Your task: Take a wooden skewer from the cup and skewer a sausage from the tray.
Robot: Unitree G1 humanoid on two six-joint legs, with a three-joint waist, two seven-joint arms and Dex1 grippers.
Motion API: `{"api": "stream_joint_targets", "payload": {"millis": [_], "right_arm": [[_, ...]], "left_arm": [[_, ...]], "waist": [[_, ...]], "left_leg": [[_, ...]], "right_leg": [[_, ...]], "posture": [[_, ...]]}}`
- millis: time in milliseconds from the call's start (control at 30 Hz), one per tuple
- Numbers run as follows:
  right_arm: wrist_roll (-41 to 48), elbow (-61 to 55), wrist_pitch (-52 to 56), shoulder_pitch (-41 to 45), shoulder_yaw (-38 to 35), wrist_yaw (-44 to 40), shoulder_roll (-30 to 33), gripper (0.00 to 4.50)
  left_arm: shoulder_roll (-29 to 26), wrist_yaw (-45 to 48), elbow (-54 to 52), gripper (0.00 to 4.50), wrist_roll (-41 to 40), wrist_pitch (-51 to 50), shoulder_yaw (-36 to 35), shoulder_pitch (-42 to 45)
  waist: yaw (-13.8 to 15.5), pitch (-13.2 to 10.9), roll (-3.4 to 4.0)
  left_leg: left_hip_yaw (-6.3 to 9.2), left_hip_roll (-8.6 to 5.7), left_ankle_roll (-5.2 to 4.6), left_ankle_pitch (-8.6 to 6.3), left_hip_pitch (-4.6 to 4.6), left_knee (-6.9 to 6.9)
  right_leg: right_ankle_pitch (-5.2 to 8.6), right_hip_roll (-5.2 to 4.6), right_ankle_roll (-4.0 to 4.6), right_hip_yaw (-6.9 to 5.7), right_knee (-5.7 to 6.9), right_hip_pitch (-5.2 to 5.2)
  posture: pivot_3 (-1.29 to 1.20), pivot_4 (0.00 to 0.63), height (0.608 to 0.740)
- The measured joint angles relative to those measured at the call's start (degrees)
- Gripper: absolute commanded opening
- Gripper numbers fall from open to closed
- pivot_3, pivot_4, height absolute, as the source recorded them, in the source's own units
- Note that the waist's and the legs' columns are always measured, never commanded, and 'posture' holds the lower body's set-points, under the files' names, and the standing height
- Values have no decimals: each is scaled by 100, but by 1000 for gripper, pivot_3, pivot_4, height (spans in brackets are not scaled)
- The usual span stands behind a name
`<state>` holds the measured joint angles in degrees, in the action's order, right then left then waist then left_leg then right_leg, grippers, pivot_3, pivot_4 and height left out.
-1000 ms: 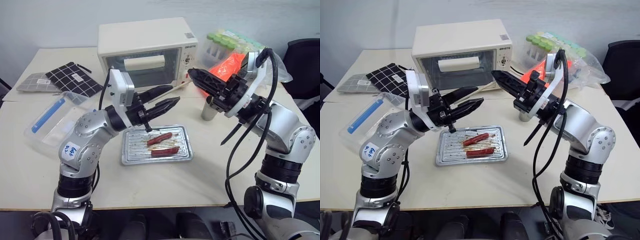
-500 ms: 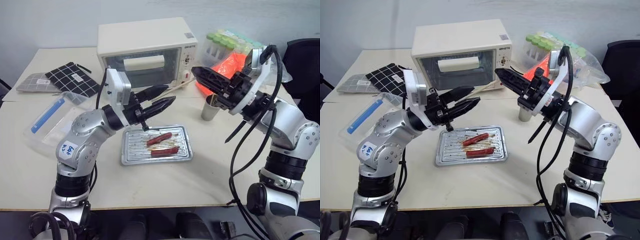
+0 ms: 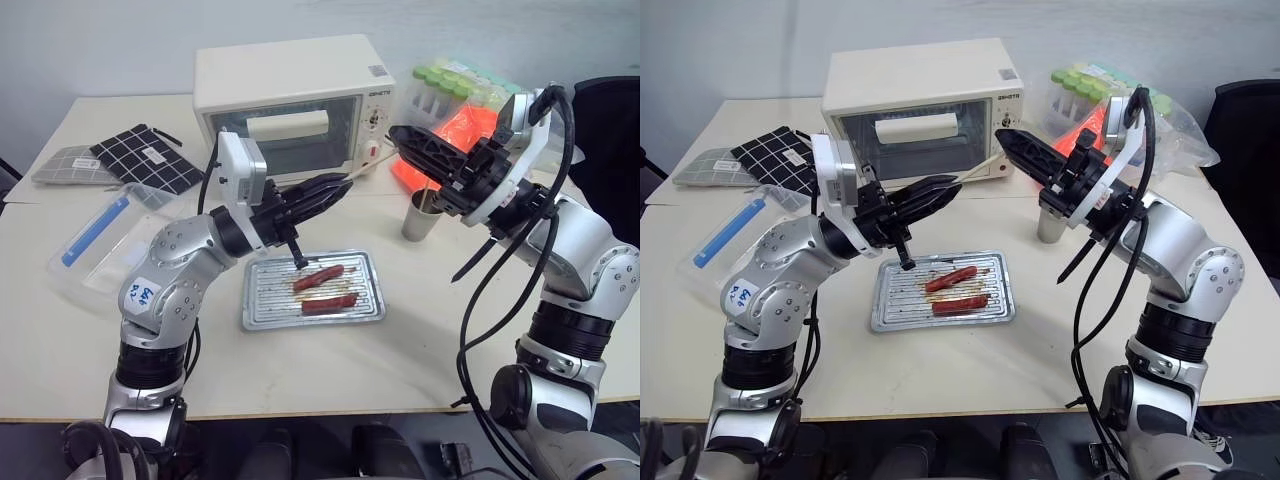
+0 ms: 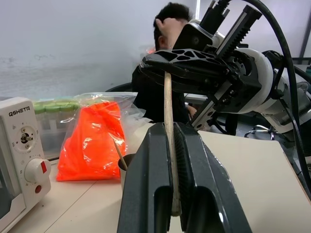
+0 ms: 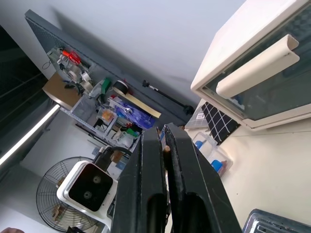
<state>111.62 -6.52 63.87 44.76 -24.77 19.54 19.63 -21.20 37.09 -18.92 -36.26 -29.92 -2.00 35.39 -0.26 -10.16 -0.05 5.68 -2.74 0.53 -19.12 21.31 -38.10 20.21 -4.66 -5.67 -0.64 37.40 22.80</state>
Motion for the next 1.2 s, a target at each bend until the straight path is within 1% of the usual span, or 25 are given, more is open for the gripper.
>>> {"api": "stream_joint_targets", "payload": {"millis": [167, 200, 233, 333, 367, 400, 467, 533, 600, 667, 700, 767, 833, 900, 933, 967, 1033, 1133, 1200], "right_arm": [[0, -2, -1, -9, 0, -3, -1, 0], [-1, -11, -1, -24, 0, -12, 0, 512], [-1, -30, 4, -46, 3, -19, -1, 586], [0, -178, 16, -124, 17, -33, 0, 1459], [1, -191, 20, -124, 27, -40, 27, 1615], [3, -203, 23, -121, 68, -40, 91, 1908], [3, -198, 31, -120, 130, -16, 232, 1908], [3, -145, 128, -114, 227, -123, 530, 1908], [3, -73, 226, -92, 296, -324, 1012, 1908], [-63, 40, 277, 1, 470, -580, 1597, 1908], [-175, 89, 302, 40, 520, -720, 1789, 1908], [-722, 158, 380, 162, 759, -1175, 2087, 1908], [-1520, 35, 375, 176, 1143, -1829, 2300, 1908], [-2507, -265, 296, 111, 1636, -2662, 2507, 1908], [-2798, -358, 237, 74, 1795, -2946, 2552, 1908], [-3282, -462, 94, 57, 2026, -3367, 2573, 2079], [-3886, -578, -142, 34, 2367, -3896, 2635, 2382], [-5550, -835, -1046, -12, 3424, -5169, 3046, 3138], [-6496, -932, -1643, -73, 4118, -5920, 3207, 3138]], "left_arm": [[0, 19, 25, 23, 3, 3, 1, 8], [0, 30, 32, 0, 7, 7, 3, 8], [0, 36, 39, 0, 14, 15, 6, 8], [-31, 25, 137, 0, 40, 58, -31, 6], [-42, 35, 144, 0, 46, 60, -30, 4], [-86, 51, 154, 0, 57, 62, -30, -2], [-165, 70, 180, 0, 71, 66, -35, -7], [-209, 99, 186, 0, 72, 67, -34, -10], [-346, 110, 184, 0, 79, 66, -58, -59], [-624, 135, 158, 0, 78, 32, -210, -240], [-727, 141, 152, 0, 75, -1, -283, -311], [-957, 154, 91, 0, 37, -90, -494, -482], [-1223, 167, -79, 0, -33, -237, -711, -715], [-1574, 213, -246, 0, -134, -406, -1019, -1007], [-1671, 236, -302, 0, -184, -460, -1123, -1096], [-1815, 276, -378, 0, -270, -544, -1260, -1217], [-2062, 378, -516, 0, -386, -664, -1442, -1447], [-2514, 679, -682, 0, -543, -842, -1796, -1967], [-2762, 899, -746, 0, -643, -943, -1955, -2226]], "waist": [[3, 0, 0], [3, 0, 0], [2, 0, 0], [-2, 0, 0], [-1, 0, 0], [1, 0, 0], [3, 0, 0], [5, 0, 0], [14, -1, 0], [13, -1, 0], [6, -1, 0], [-15, -1, 0], [-28, -1, 0], [-11, -1, 0], [6, -1, 0], [18, -2, -1], [23, -3, -2], [43, -4, -4], [29, -4, -4]], "left_leg": [[0, 0, 0, 0, 0, 0], [0, 0, 0, 0, 0, 0], [0, 0, 0, 0, 0, 0], [0, 0, 0, 0, 0, 1], [0, 0, 0, 0, 0, 1], [0, 0, 0, 0, 0, 1], [0, 0, 0, 0, 0, 2], [0, -1, 0, 0, 1, 2], [0, -1, -1, 0, 2, 3], [0, 0, -1, 0, 2, 8], [0, 1, -1, 0, 2, 8], [-2, 6, -1, 0, 0, 11], [-2, 9, -1, -1, 0, 14], [-1, 9, 0, -1, 1, 18], [0, 9, -1, -1, 2, 18], [0, 7, -1, -2, 3, 16], [0, 6, -1, -3, 3, 15], [5, 3, 2, -5, 3, 16], [5, 3, 5, -7, 2, 17]], "right_leg": [[0, 0, 0, 0, 0, 0], [0, 0, 0, 0, 0, 0], [0, 0, 0, 0, 0, 0], [0, 0, 0, 0, -1, 0], [0, 0, 0, 0, -1, 0], [0, 0, 0, 0, -1, 0], [0, 0, 0, 0, -2, 0], [0, -1, 0, 1, -5, 0], [0, -1, 0, -1, -10, -1], [0, 0, 0, -1, -41, -1], [0, 1, 0, 0, -41, -1], [0, 5, 1, 3, -42, -1], [-1, 8, 2, 4, -45, 0], [-1, 7, 2, 5, -50, 2], [-1, 5, 2, 4, -52, 2], [-1, 3, 1, 5, -53, 2], [-2, 1, 1, 5, -55, 2], [-2, -1, 1, 3, -58, 3], [-2, 0, 1, 3, -60, 3]], "posture": [[0, 150, 740], [0, 150, 740], [0, 150, 740], [0, 150, 740], [0, 150, 740], [0, 150, 740], [0, 150, 740], [0, 150, 740], [0, 150, 740], [0, 150, 740], [0, 150, 740], [0, 150, 740], [0, 150, 740], [0, 150, 740], [0, 150, 740], [0, 150, 740], [0, 150, 740], [0, 150, 740], [0, 150, 740]]}}
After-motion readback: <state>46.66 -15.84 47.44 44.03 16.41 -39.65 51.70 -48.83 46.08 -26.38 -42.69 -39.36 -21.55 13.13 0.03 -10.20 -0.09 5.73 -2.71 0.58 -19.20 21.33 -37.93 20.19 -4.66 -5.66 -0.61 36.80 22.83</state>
